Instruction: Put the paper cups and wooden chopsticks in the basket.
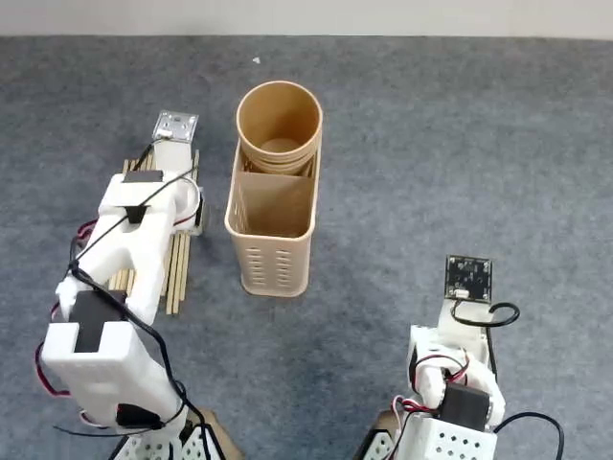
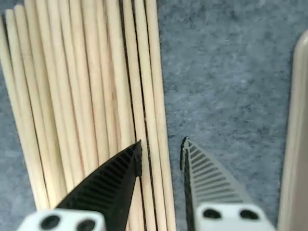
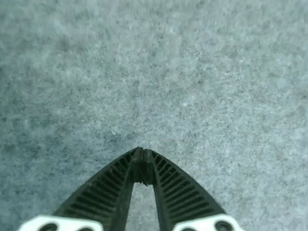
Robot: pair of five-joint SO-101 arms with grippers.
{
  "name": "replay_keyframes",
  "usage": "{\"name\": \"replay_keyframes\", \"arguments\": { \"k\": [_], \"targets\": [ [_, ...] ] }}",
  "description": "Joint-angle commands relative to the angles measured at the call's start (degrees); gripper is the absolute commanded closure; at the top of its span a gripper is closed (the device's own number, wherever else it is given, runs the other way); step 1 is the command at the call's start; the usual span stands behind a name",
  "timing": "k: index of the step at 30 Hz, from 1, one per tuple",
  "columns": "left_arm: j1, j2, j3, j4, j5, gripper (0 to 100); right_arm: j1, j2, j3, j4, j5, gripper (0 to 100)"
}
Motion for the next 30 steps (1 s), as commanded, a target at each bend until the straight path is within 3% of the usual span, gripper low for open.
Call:
{"name": "replay_keyframes", "arguments": {
  "k": [1, 13, 21, 26, 30],
  "targets": [
    [0.13, -3.65, -1.27, 1.41, 0.35, 85, 0.4, -0.75, 7.78, 0.22, -0.62, 99.3],
    [1.19, -3.38, 1.54, 1.67, 0.35, 86, 0.4, -0.75, 7.78, 0.22, -0.62, 99.3],
    [0.84, 5.32, -2.86, 2.11, 0.35, 86, 0.4, -0.75, 7.78, 0.22, -0.62, 99.3],
    [0.84, 7.08, -6.11, 4.48, 0.0, 99, 0.4, -0.75, 7.78, 0.22, -0.62, 99.3],
    [0.75, 7.52, -8.22, 6.51, 0.0, 100, 0.4, -0.75, 7.78, 0.22, -0.62, 99.3]
  ]
}}
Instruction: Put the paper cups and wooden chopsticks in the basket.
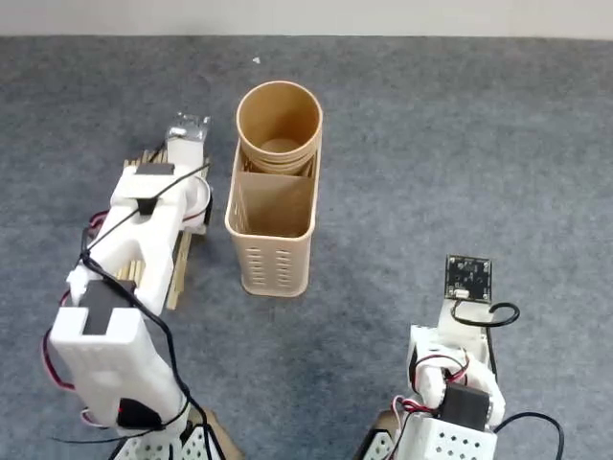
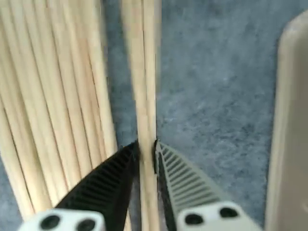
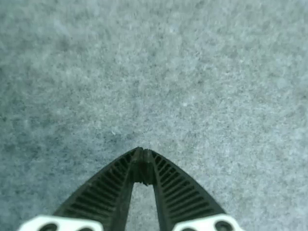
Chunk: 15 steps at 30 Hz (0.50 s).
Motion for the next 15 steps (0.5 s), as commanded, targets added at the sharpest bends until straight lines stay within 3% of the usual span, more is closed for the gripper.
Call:
{"name": "replay_keyframes", "arguments": {
  "k": [1, 7, 15],
  "targets": [
    [-0.13, 0.22, -1.54, 1.14, -0.18, 100, 0.4, -0.75, 7.78, 0.22, -0.62, 99.3],
    [-0.22, -0.22, -2.95, 1.85, -0.18, 100, 0.4, -0.75, 7.78, 0.22, -0.62, 99.3],
    [-0.84, -0.22, -19.82, 16.0, 0.09, 100, 0.4, -0.75, 7.78, 0.22, -0.62, 99.3]
  ]
}}
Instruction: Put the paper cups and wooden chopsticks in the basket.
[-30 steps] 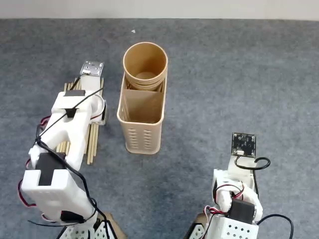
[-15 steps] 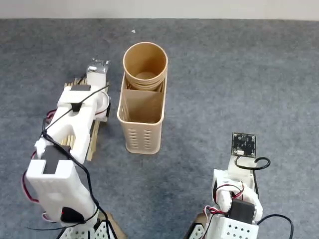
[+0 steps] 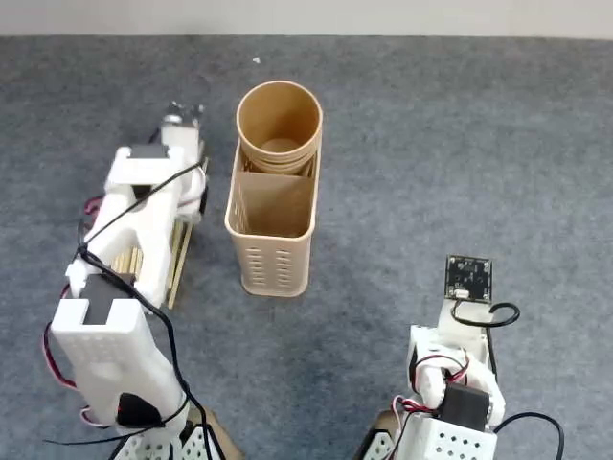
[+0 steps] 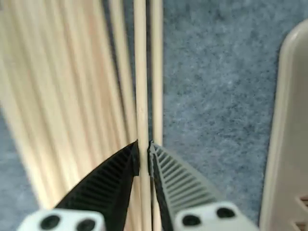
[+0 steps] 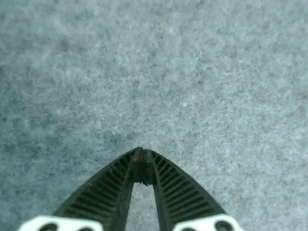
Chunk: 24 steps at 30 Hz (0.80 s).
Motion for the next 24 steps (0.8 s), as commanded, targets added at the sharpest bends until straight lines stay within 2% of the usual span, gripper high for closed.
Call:
{"name": "replay_keyframes", "arguments": {
  "k": [1, 9, 13, 16, 19, 24],
  "targets": [
    [-0.4, -0.84, -10.95, 6.77, 0.18, 100, 0.4, -0.66, 7.78, 0.22, -0.62, 99.3],
    [3.21, -5.67, -50.95, 28.92, -0.26, 100, 0.4, -0.66, 7.78, 0.22, -0.62, 99.3],
    [8.4, -12.35, -70.81, 35.43, -5.27, 100, 0.4, -0.66, 7.78, 0.22, -0.62, 99.3],
    [12.35, -17.54, -76.79, 35.78, -5.71, 100, 0.4, -0.66, 7.78, 0.22, -0.62, 99.3],
    [17.8, -20.0, -77.23, 35.52, -5.45, 100, 0.4, -0.66, 7.78, 0.22, -0.62, 99.3],
    [25.8, -16.4, -77.67, 25.49, -5.54, 100, 0.4, -0.66, 7.78, 0.22, -0.62, 99.3]
  ]
}}
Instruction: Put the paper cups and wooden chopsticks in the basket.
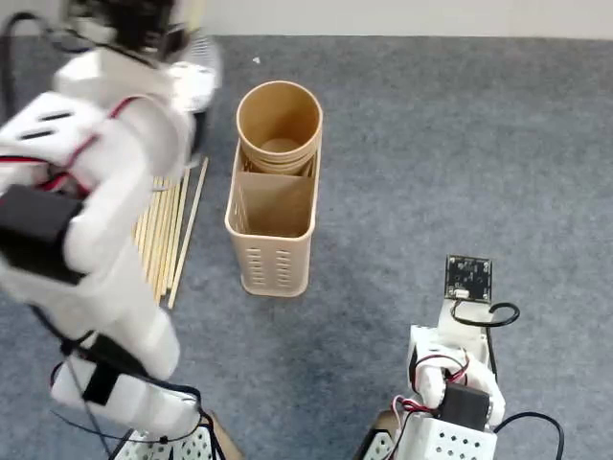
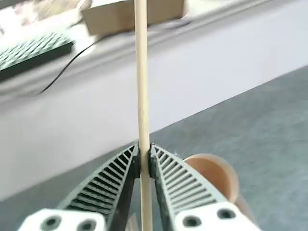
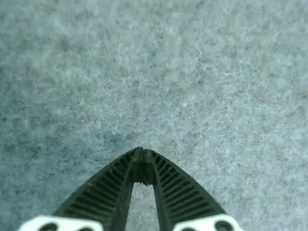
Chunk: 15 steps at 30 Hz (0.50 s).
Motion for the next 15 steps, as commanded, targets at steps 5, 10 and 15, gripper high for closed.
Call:
{"name": "replay_keyframes", "arguments": {
  "k": [5, 10, 15],
  "targets": [
    [12.53, 3.03, -1.19, -8.88, -0.62, 100, 0.4, -0.66, 7.78, 0.22, -0.62, 99.3],
    [16.84, -0.75, -6.73, -6.15, -1.41, 100, 0.4, -0.66, 7.78, 0.22, -0.62, 99.3],
    [10.95, -6.81, -9.71, 2.73, -4.31, 100, 0.4, -0.66, 7.78, 0.22, -0.62, 99.3]
  ]
}}
